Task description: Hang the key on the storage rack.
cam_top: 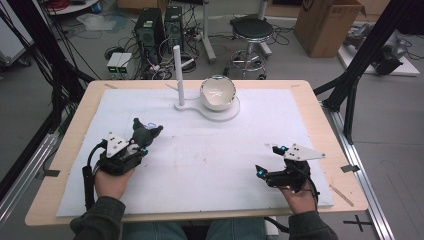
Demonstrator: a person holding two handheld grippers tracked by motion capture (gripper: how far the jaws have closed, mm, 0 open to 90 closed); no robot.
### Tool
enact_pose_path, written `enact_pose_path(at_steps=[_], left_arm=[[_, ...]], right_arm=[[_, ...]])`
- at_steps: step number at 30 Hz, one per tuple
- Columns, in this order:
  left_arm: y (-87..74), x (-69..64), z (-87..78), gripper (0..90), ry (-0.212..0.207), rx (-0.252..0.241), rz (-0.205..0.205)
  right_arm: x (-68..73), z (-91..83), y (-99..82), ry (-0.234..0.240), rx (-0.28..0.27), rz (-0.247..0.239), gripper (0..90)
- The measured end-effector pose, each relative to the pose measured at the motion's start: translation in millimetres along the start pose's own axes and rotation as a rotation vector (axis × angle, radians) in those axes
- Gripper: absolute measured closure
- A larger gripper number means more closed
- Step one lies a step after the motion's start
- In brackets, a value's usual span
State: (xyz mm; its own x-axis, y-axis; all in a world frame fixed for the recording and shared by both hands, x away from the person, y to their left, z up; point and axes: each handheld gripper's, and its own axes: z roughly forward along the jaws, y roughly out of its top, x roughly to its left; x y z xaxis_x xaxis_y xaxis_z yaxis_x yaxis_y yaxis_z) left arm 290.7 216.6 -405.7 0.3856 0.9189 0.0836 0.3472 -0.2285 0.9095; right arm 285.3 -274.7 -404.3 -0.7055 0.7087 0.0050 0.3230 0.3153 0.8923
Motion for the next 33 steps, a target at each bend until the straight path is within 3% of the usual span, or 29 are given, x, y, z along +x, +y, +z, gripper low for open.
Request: enact_pose_path(at_steps=[7,14,19,33], left_arm=[[-7.0,-7.2,-2.8,54.3,0.002,-0.057,0.013],[-3.8,-11.0,-6.1,54.3,-0.016,-0.114,0.009],[0.9,-12.2,-8.6,54.3,-0.029,-0.157,-0.004],[22.7,-16.8,-5.7,54.3,-0.031,-0.232,0.021]], right_arm=[[-0.3,0.0,-0.1,-0.001,-0.003,-0.004,8.7],[-0.3,-0.1,0.0,0.001,-0.003,-0.007,8.7],[-0.3,-0.3,0.0,0.002,-0.004,-0.005,8.6],[-1.9,0.4,-1.2,0.006,-0.002,-0.001,8.7]])
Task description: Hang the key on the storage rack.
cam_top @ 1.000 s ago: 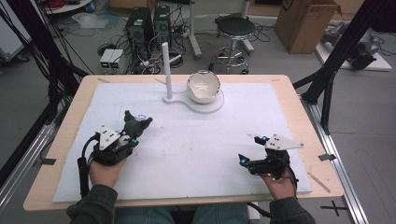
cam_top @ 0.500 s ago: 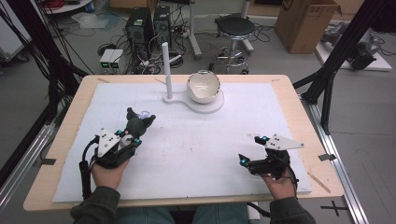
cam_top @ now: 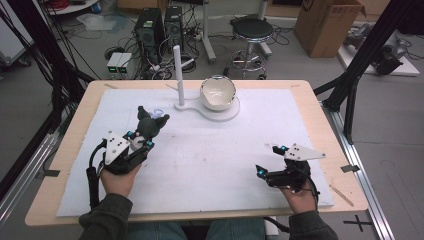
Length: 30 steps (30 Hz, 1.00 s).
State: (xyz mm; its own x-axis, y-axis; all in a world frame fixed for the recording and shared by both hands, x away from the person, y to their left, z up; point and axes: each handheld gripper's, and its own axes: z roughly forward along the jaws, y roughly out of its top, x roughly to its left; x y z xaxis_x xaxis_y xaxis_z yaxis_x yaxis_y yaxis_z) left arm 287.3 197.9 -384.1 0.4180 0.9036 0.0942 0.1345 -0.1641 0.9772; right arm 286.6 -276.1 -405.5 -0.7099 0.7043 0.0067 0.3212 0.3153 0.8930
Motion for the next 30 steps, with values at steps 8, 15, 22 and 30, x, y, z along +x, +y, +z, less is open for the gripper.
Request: enact_pose_path(at_steps=[8,15,22,30], left_arm=[[7.0,-1.4,11.0,54.3,0.000,-0.014,0.002],[13.0,-1.2,21.7,54.3,-0.005,-0.017,-0.006],[23.3,0.8,31.6,54.3,-0.008,-0.036,-0.012],[32.3,4.1,41.1,54.3,-0.019,-0.036,-0.031]], right_arm=[[-2.7,0.7,-1.8,0.003,-0.003,0.008,8.7],[-4.8,2.1,-2.0,0.009,-0.006,0.013,8.6],[-4.0,2.7,-1.8,0.016,-0.007,0.013,8.7],[-3.1,4.2,-0.3,0.025,-0.009,0.015,8.7]])
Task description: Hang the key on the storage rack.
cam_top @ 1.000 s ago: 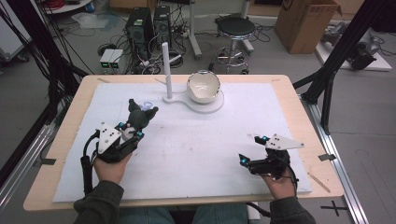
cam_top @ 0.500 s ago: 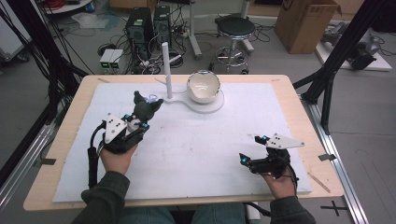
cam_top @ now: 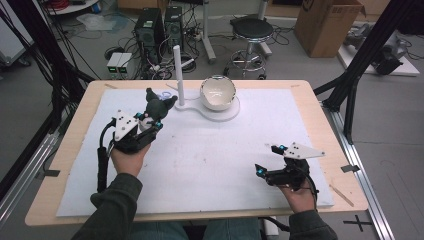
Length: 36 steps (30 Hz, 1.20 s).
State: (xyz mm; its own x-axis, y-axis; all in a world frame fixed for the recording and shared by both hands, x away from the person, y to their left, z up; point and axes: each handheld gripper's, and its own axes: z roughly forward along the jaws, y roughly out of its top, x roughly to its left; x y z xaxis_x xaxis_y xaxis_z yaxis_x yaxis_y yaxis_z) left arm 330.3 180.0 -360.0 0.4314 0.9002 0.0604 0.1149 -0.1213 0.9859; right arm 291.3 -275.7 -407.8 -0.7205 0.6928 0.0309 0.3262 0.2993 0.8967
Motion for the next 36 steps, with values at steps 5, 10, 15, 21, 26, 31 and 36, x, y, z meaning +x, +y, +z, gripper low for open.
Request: enact_pose_path(at_steps=[5,10,15,21,26,31,36], left_arm=[[4.6,0.5,7.7,54.2,0.004,0.007,-0.001],[13.9,0.2,14.7,54.2,0.008,0.004,0.008],[19.0,-0.5,21.9,54.2,0.003,0.006,0.012],[22.0,-0.6,30.0,54.2,0.010,0.006,0.009],[25.1,1.5,37.2,54.2,0.006,0.006,0.005],[24.2,5.4,42.7,54.2,0.016,0.007,-0.009],[22.7,6.6,48.5,54.2,0.022,0.012,-0.012]], right_arm=[[1.3,-1.5,1.0,-0.001,-0.008,0.000,8.7],[-0.2,-1.4,0.2,0.005,-0.010,0.004,8.6],[-0.3,-1.8,0.8,0.009,-0.019,-0.002,8.7],[0.1,-1.2,1.0,0.008,-0.017,-0.003,8.7],[0.3,-0.9,0.8,0.011,-0.015,-0.001,8.7],[-0.2,-0.4,0.5,0.011,-0.015,0.003,8.7],[0.2,1.6,0.6,0.015,-0.011,-0.002,8.7]])
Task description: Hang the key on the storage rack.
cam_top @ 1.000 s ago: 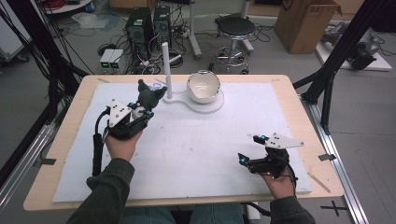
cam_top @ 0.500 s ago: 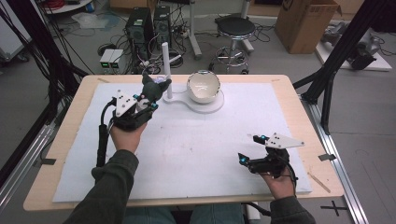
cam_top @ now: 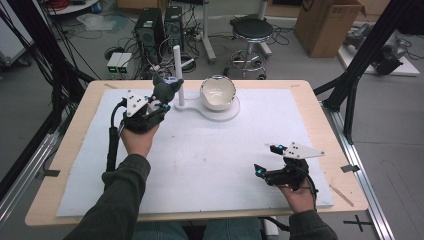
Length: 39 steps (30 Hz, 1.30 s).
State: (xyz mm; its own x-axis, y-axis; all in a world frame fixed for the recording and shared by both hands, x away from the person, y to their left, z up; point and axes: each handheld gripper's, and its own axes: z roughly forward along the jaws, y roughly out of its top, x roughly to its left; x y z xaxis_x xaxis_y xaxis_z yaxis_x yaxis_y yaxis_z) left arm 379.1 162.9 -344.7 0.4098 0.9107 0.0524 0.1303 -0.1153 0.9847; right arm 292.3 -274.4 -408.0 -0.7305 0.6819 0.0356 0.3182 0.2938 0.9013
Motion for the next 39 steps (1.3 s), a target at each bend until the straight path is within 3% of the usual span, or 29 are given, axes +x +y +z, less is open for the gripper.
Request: enact_pose_path(at_steps=[12,24,39], left_arm=[[-7.0,-2.2,14.1,54.2,0.001,0.025,-0.003],[-11.0,-3.2,19.0,54.1,0.010,0.059,0.018],[-14.5,-1.7,23.7,54.1,0.021,0.081,0.003]], right_arm=[[0.3,-0.1,-0.5,0.005,0.001,0.003,8.7],[0.3,0.1,-0.5,0.008,0.000,-0.003,8.7],[0.0,-0.3,-0.3,0.006,-0.002,-0.002,8.7]])
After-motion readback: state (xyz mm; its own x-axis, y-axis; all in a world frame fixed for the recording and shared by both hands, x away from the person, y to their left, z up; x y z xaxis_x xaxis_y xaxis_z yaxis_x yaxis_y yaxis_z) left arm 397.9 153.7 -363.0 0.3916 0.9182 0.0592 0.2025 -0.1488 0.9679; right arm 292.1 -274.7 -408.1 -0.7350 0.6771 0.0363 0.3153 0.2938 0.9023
